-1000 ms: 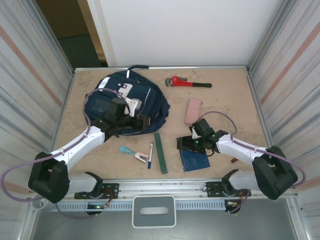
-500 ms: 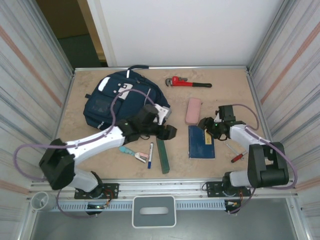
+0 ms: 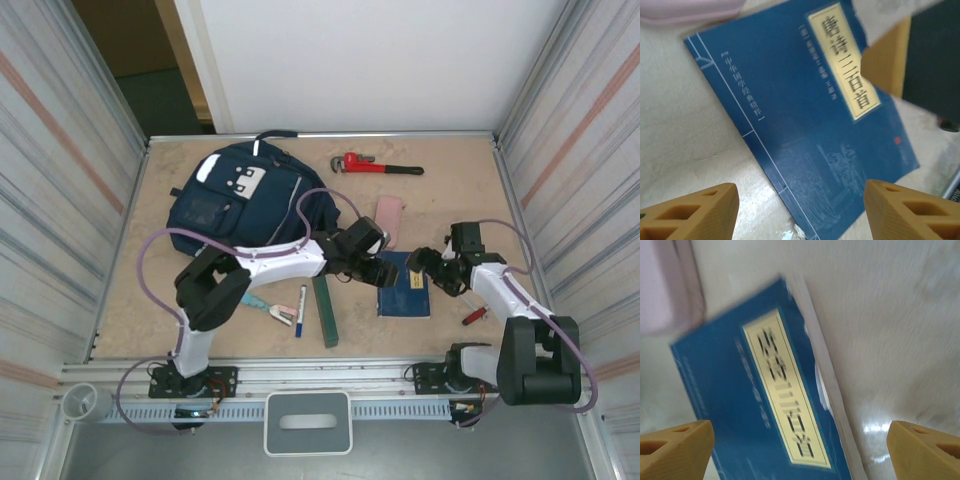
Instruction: Pack books, pencil case, and school supplies into a backpack
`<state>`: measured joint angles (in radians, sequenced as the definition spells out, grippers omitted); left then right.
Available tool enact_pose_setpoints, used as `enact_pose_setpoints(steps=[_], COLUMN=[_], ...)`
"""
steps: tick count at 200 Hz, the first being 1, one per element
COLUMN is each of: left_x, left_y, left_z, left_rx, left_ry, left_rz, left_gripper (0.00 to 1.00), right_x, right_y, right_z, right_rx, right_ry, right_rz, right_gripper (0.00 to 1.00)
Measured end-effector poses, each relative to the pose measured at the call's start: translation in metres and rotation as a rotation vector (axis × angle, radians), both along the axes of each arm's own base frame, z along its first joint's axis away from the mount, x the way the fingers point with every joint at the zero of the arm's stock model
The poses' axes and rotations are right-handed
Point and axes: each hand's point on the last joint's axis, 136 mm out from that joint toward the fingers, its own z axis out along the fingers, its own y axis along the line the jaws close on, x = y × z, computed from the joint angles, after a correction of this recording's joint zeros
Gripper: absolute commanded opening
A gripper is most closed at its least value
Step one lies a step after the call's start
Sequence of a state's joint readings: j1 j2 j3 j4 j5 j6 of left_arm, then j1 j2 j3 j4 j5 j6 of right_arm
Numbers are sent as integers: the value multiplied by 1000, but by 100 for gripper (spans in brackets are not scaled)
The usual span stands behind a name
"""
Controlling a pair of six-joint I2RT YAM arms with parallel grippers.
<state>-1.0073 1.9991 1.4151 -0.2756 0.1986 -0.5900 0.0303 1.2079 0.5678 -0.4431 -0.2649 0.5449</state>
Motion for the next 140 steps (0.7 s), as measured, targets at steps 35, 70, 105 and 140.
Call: enact_pose_setpoints(steps=[35,70,105,140], left_x=[0,0,2,4], left_y=[2,-5,-5,-2], left_z=[-28,-36,-41,-42], left_rx=[66,54,39,18], left_ry=[48,87,108,119], left_rz=[36,39,60,79], left_gripper=[64,53,41,38], right_x=[-12,-14,-16,-24], right_y=[8,17,17,18], right_z=[-9,-13,-17,-14], right_rx=[6,45,95,116], right_ry=[38,43,29,-17], right_rz=[31,52,30,25], right_gripper=[83,67,44,18])
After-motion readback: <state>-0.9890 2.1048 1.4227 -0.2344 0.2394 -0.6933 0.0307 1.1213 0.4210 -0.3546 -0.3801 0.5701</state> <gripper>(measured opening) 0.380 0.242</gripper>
